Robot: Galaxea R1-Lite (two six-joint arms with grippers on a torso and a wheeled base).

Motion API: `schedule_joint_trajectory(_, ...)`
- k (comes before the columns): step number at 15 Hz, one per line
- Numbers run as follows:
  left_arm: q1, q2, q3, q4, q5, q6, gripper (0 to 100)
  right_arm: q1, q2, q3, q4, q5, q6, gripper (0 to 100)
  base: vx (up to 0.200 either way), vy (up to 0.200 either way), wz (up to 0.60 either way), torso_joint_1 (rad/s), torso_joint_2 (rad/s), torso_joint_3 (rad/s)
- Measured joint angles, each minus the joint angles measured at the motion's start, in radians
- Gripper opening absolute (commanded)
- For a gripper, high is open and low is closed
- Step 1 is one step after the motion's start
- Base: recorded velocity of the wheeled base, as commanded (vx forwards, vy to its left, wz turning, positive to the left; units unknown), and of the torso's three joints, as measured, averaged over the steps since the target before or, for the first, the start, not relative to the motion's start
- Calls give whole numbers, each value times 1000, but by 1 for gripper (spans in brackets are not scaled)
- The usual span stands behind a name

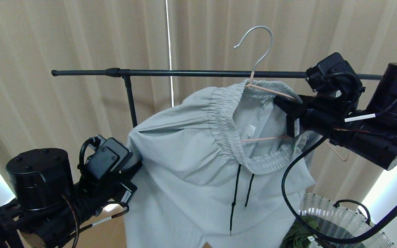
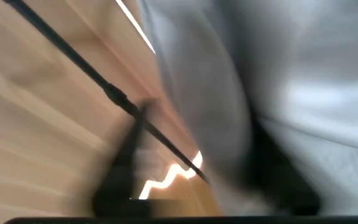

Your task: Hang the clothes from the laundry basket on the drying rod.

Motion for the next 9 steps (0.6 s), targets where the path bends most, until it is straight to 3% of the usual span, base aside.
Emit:
schedule_joint_trajectory(2, 68, 0, 41, -14, 0, 26, 0, -27, 0, 0, 3, -6, -3, 0, 0, 0, 0, 0, 0, 0)
schedule_joint_trajectory(4, 140, 2, 84, -93, -1, 43, 0, -64, -1, 7, 17, -7, -3, 0, 0, 0, 0, 0, 0, 0)
schedule_joint_trajectory(9, 163, 20, 105, -132, -1, 41, 0, -81, -6, 21, 20, -8, -4, 0, 0, 0, 0, 0, 0, 0)
